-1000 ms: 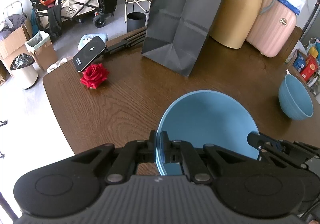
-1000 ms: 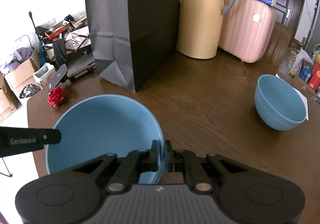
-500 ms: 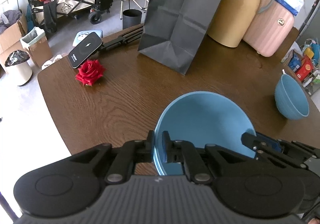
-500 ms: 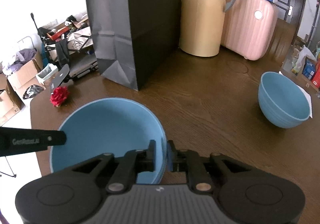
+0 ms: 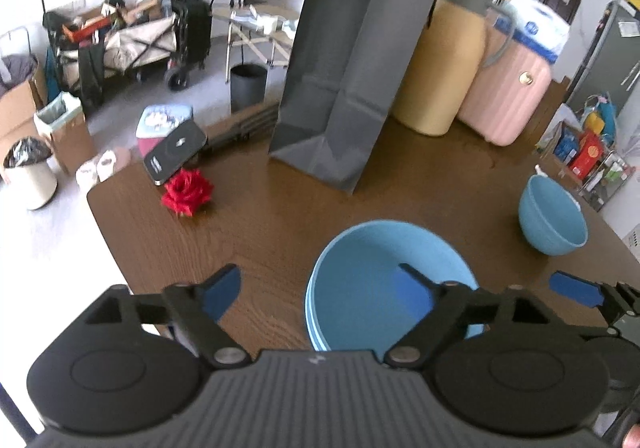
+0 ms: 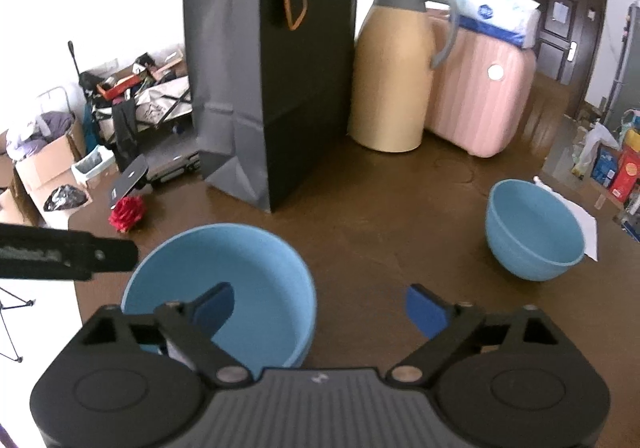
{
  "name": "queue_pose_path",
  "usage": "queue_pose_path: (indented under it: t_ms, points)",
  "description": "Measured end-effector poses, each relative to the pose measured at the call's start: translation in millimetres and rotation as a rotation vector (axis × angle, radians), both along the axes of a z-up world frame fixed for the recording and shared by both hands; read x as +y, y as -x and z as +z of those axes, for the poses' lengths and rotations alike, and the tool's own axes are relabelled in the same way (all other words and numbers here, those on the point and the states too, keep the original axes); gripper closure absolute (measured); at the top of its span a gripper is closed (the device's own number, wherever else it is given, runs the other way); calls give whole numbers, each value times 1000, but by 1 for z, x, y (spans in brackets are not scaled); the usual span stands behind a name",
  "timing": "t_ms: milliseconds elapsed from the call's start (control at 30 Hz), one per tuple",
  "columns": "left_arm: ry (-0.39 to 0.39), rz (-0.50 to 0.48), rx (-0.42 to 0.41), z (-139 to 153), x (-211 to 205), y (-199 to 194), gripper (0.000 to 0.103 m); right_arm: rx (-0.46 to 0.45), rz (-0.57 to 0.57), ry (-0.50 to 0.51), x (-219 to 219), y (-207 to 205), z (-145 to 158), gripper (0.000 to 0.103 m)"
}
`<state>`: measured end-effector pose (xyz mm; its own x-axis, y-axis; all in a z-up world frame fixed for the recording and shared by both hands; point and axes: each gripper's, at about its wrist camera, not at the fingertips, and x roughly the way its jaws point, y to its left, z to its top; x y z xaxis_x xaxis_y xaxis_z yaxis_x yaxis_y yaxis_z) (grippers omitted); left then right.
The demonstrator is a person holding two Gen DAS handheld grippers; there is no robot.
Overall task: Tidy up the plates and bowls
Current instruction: 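Lower the bowl into the large bowl and open both grippers, then raise both open tools away from the stacked bowls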
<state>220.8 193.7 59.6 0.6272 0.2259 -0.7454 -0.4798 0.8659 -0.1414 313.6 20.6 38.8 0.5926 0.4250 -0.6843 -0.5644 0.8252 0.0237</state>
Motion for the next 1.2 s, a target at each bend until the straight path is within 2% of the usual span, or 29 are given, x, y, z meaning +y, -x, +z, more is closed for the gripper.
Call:
queue_pose_path:
  t_ms: [33,133,467,1200]
  points:
    - [-5,-6,-13,3,-2,3,2,5,-8,0,-3,0,0,4]
    - [-12,-27,-47,9,-8,9,0,8,-45,-9,-15,1,2,0]
    - [-7,-101,-77,15,-30,10,0,28,-164,-28,-63,3,2,0]
    - [-4,-196,-88,35,-77,-1,0,19,-259,-52,-120,6,30,0]
